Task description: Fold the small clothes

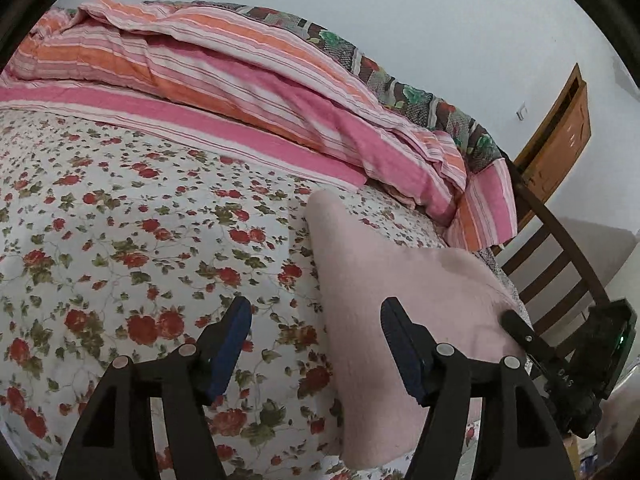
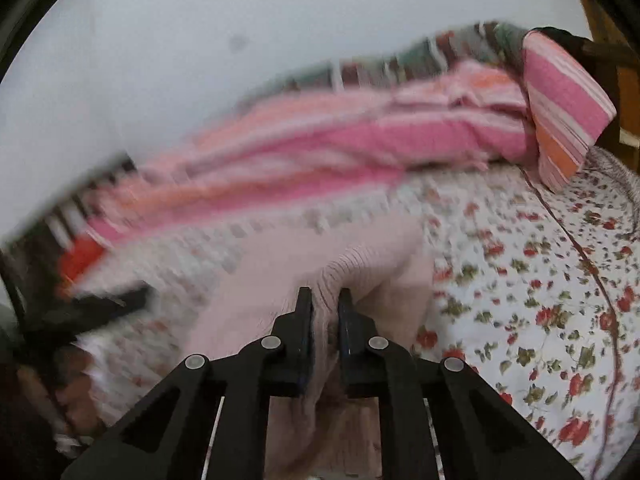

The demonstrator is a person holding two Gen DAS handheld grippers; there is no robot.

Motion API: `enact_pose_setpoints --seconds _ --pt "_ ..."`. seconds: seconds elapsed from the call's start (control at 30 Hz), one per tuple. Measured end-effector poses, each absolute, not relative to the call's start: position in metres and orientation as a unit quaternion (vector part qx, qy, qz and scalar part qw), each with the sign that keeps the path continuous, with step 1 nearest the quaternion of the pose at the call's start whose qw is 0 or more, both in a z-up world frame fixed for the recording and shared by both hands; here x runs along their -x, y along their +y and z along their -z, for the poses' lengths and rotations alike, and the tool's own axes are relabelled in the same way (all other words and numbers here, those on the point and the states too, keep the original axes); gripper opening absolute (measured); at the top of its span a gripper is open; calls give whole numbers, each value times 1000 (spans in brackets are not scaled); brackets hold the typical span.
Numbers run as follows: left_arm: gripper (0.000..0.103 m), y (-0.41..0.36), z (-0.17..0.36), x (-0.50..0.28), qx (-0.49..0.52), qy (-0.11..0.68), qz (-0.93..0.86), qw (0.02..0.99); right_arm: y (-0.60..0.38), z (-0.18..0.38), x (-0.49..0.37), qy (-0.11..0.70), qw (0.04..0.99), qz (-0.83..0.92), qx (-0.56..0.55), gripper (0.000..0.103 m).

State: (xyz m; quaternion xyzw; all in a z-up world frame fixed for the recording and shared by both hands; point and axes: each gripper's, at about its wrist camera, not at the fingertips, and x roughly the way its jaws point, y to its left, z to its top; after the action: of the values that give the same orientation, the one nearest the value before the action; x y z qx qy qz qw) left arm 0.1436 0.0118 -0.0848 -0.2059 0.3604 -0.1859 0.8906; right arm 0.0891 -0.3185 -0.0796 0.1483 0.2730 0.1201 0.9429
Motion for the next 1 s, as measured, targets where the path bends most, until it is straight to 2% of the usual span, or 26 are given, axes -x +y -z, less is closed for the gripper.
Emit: enact_pose_setpoints --seconds 0.13,0.17,0.2,0.23,0.27,0.3,0.33,0.5,0.7,0.73,0.77,0.8,0.83,0.93,1.0 --pt "65 5 92 -145 210 369 205 882 -331 130 -107 365 914 -62 -166 12" --pt "65 1 92 -145 205 374 207 881 -337 134 -104 362 911 -66 -187 13" --pt "65 -2 92 -144 198 375 210 881 -341 132 -101 356 909 -73 -206 19" --pt "65 -3 92 -143 195 372 213 882 -344 130 -100 356 905 -79 -217 36" --pt "65 -3 91 -141 192 369 215 884 -346 128 -101 358 902 -84 -226 46" --pt "65 -2 91 -140 190 368 215 884 -347 128 -105 362 898 -91 -232 60" --pt "65 -1 91 -140 193 367 216 884 -347 130 -110 370 894 -93 -235 66" --pt "65 14 86 -132 211 356 221 883 -353 155 -141 412 856 -122 -286 81" --pt "65 39 83 -118 216 343 213 889 -348 165 -166 421 838 -174 -300 82" --pt "65 42 83 -117 219 342 212 889 -346 165 -169 426 836 -179 -295 80" --pt "65 45 84 -116 223 342 209 889 -342 164 -170 430 835 -180 -293 75" --pt "65 48 85 -115 228 343 207 888 -343 163 -172 434 832 -182 -295 66" --pt "65 50 86 -115 232 343 207 886 -344 163 -173 435 827 -189 -301 52" --pt "65 54 87 -113 243 343 205 884 -347 154 -168 431 823 -199 -311 41" --pt "65 55 86 -110 245 341 205 884 -345 138 -162 421 831 -197 -305 39"
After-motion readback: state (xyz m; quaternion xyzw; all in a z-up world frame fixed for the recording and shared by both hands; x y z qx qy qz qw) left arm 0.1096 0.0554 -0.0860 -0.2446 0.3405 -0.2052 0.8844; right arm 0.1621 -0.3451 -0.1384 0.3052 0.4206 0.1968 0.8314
